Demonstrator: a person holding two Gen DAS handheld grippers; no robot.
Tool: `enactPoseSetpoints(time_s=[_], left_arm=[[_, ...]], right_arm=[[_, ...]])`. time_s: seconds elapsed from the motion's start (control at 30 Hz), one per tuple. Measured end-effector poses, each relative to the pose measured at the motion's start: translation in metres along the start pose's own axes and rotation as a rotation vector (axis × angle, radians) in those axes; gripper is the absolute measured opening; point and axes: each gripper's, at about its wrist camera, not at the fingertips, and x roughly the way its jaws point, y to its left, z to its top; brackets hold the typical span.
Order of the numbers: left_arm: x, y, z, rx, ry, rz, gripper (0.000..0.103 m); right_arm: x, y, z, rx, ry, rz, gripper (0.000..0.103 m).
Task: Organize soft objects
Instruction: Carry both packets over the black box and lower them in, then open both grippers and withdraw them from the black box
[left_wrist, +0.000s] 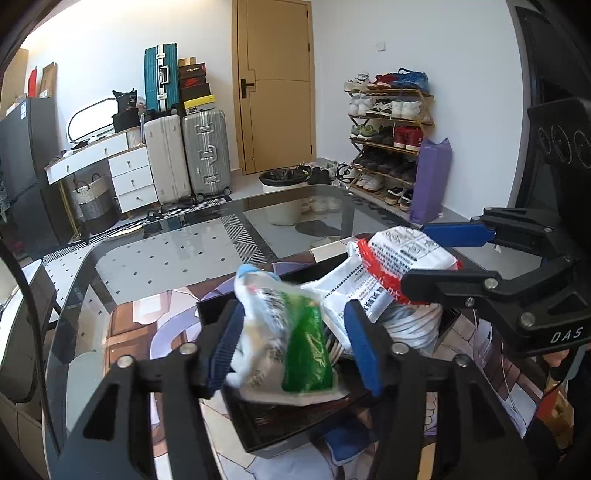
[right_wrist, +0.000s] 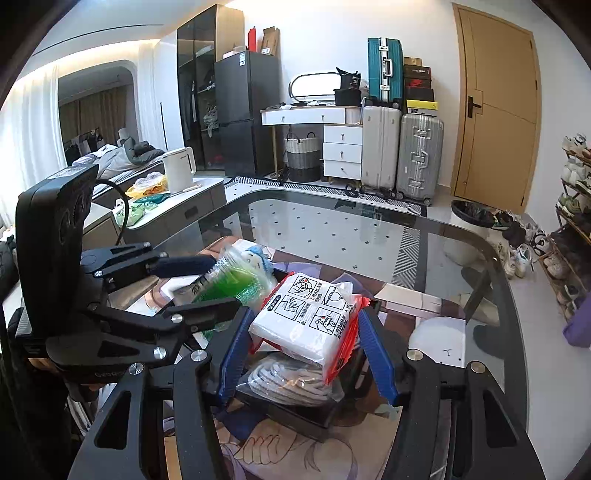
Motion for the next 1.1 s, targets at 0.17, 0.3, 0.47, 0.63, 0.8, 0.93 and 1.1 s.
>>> enactPoseSetpoints(time_s=[0.17, 0.3, 0.47, 0.63, 0.8, 0.93, 1.1], left_arm=[[-0.004, 0.006, 0.0, -0.011, 0.004, 0.017, 0.073], [-0.01, 0.014, -0.002, -0.041, -0.008, 0.042, 0.09], [-0.015, 0.02, -0.006, -0.055, -0.006, 0.064, 0.103], [-0.019, 0.027, -0.012, -0.076, 0.0, 0.068, 0.103], [-0.024, 0.029, -0.019, -0.099, -0.001, 0.069, 0.103], [-0.029, 0.026, -0.024, -0.105, -0.011, 0.087, 0.103], [-0.039, 0.022, -0.03, -0.109, -0.043, 0.105, 0.103]], right_arm=[[0.005, 0.001, 0.0, -0.013, 0.012, -0.001, 0.059], [0.014, 0.003, 0.0, -0.034, 0.018, -0.002, 0.059], [0.026, 0.013, -0.001, -0.066, 0.029, 0.0, 0.063], [0.022, 0.014, -0.002, -0.07, -0.002, -0.019, 0.082], [0.005, 0.006, -0.009, -0.041, -0.032, -0.034, 0.094], [-0.005, 0.003, -0.015, -0.015, -0.059, -0.047, 0.101], [-0.014, 0.0, -0.025, 0.02, -0.078, -0.057, 0.102]])
